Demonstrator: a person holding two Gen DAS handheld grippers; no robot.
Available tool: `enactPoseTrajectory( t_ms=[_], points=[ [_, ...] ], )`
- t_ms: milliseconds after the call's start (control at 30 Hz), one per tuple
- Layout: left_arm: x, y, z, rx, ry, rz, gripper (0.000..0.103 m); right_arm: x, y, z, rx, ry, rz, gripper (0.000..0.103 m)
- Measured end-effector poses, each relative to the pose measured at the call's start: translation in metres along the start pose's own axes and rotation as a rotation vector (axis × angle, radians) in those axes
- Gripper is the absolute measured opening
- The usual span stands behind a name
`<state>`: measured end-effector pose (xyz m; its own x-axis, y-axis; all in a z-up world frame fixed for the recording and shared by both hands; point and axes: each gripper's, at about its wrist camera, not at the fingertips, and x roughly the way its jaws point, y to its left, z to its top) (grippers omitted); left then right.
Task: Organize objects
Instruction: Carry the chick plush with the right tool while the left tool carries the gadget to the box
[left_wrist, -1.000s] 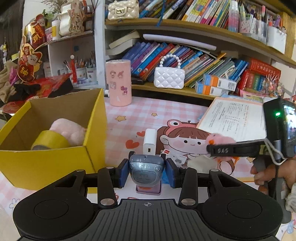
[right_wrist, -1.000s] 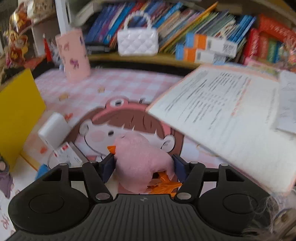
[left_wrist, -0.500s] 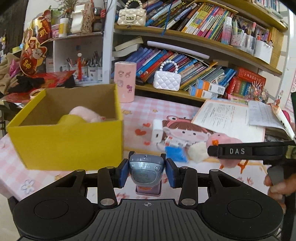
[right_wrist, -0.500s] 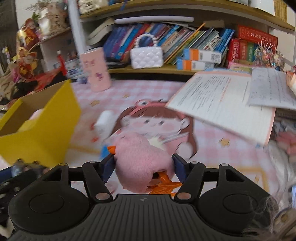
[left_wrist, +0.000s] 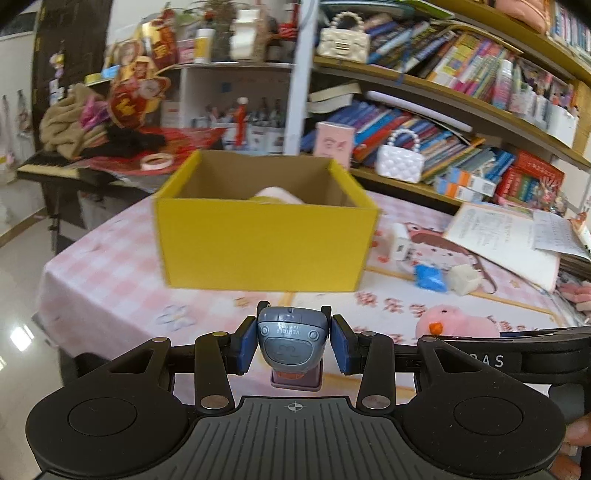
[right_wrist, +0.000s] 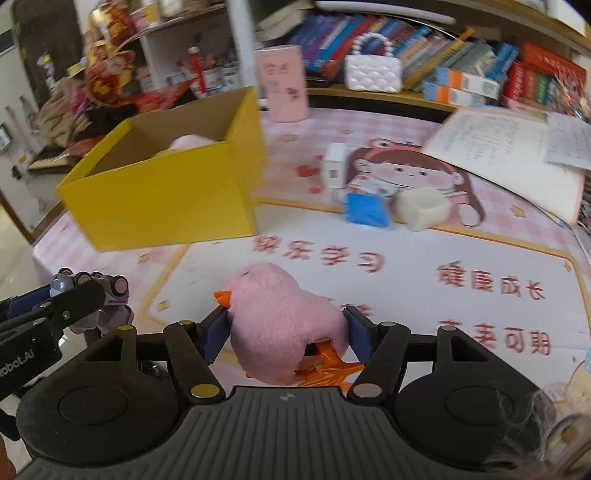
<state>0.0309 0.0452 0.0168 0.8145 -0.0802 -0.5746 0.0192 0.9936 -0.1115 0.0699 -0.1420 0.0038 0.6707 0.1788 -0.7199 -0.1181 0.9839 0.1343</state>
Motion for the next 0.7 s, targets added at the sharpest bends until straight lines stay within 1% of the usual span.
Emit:
enactPoseTrajectory(
  t_ms=[267,500,700],
  points=[
    [-0.02,0.035,-0.008,0.009,-0.01,0.036,0.04,-0.004,0.047,-0.016,-0.046,-0.006,0.032,0.064],
    [-0.029,0.051,-0.011,0.04,-0.02,0.022,0.04,-0.006,0.069,-0.022,-0.043,-0.02,0.042,0.064],
    [-0.031,0.061,-0.011,0.054,-0.025,0.006,0.04,-0.008,0.08,-0.023,-0.038,-0.032,0.026,0.064]
  ],
)
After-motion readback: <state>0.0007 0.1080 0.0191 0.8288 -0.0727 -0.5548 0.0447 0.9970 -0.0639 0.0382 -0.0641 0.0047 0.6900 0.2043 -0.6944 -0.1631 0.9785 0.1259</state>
